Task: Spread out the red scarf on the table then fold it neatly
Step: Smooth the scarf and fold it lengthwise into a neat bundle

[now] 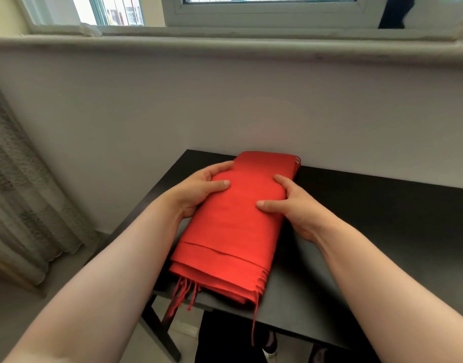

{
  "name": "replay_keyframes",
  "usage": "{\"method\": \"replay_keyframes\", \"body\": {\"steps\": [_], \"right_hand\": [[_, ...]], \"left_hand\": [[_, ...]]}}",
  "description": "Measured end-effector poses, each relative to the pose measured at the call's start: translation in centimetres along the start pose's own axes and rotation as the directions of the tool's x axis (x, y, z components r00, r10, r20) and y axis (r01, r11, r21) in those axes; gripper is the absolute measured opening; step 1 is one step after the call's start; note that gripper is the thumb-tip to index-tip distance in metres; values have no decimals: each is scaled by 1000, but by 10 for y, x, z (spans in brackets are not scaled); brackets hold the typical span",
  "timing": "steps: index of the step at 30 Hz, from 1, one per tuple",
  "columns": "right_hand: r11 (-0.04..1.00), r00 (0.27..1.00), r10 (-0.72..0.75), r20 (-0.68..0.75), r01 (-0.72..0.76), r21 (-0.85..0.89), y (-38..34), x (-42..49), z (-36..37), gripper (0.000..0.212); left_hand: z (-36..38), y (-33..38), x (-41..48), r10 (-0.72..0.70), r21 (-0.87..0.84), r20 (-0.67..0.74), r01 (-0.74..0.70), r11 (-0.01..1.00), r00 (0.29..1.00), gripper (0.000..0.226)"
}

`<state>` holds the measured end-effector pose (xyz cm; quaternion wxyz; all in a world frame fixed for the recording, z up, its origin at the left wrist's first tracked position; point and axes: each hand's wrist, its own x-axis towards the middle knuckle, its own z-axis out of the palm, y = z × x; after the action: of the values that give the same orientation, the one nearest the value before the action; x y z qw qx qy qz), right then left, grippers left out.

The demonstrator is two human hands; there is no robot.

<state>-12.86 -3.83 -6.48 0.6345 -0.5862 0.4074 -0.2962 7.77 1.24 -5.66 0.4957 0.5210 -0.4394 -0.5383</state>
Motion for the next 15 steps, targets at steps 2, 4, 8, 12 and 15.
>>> {"method": "replay_keyframes", "body": {"steps": [2, 4, 8, 12, 15], "right_hand": [[982, 1000, -18, 4, 18, -190, -12, 0, -4, 94], [897, 996, -81, -28, 61, -437, -32, 0, -8, 81], [711, 975, -220, 14, 171, -682, -76, -4, -18, 23], [553, 938, -346, 26, 226, -802, -100, -6, -26, 26], [663, 922, -385, 48, 312, -680, -112, -12, -26, 18]], "left_hand": [[2, 11, -2, 47, -31, 1, -47, 998, 999, 52], [3, 25, -2, 89, -48, 13, -88, 995, 996, 55], [3, 58, -6, 200, 305, 39, -202, 931, 979, 66], [11, 88, -17, 388, 830, -25, -197, 522, 921, 29], [11, 98, -21, 510, 915, -26, -185, 359, 860, 27]]}}
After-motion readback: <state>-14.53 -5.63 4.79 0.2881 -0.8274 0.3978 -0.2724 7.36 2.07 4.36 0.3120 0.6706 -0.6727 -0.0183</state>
